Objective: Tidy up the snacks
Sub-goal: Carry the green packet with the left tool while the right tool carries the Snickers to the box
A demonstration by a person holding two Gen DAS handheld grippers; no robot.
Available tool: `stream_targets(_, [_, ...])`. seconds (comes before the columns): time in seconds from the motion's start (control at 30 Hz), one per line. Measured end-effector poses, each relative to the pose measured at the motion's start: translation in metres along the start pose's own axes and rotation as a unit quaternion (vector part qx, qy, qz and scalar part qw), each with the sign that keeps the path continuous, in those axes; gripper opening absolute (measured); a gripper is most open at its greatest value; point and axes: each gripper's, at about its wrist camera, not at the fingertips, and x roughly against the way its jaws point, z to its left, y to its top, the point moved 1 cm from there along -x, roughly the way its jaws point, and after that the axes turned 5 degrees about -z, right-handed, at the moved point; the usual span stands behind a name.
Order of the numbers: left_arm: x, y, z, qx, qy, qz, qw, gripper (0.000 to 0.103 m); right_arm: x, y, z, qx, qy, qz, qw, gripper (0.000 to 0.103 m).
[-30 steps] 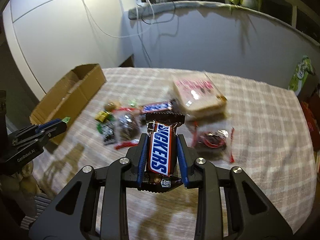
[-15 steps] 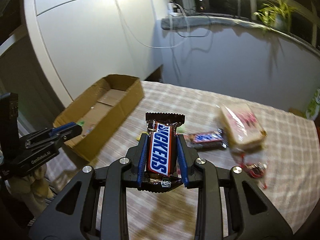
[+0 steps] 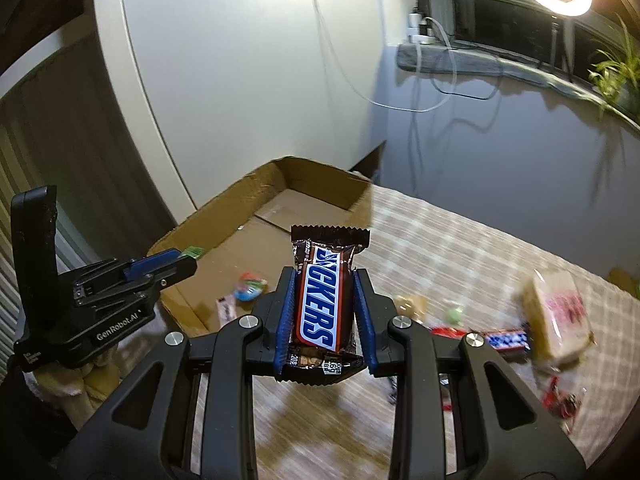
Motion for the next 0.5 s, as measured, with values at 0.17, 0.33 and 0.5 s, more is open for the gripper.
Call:
stream_targets(0.17, [-0.004,0.0,0.012,0.013,0.005,0.004,0.9999,0.02,-0.022,0.007,0.019,0.015,0.014,0.01,1.0,0.029])
stream_targets(0.33, [-0.007,0.0,0.017,0.016,0.01,0.006,0.9998,0.02,-0.048,0.01,0.032,0.021,0.026,0.025,0.999,0.029])
stream_targets(0.5, [-0.009,0.001,0.018,0.017,0.011,0.008,0.9998,0.02,-0.067,0.01,0.04,0.026,0.034,0.039,0.998,0.029])
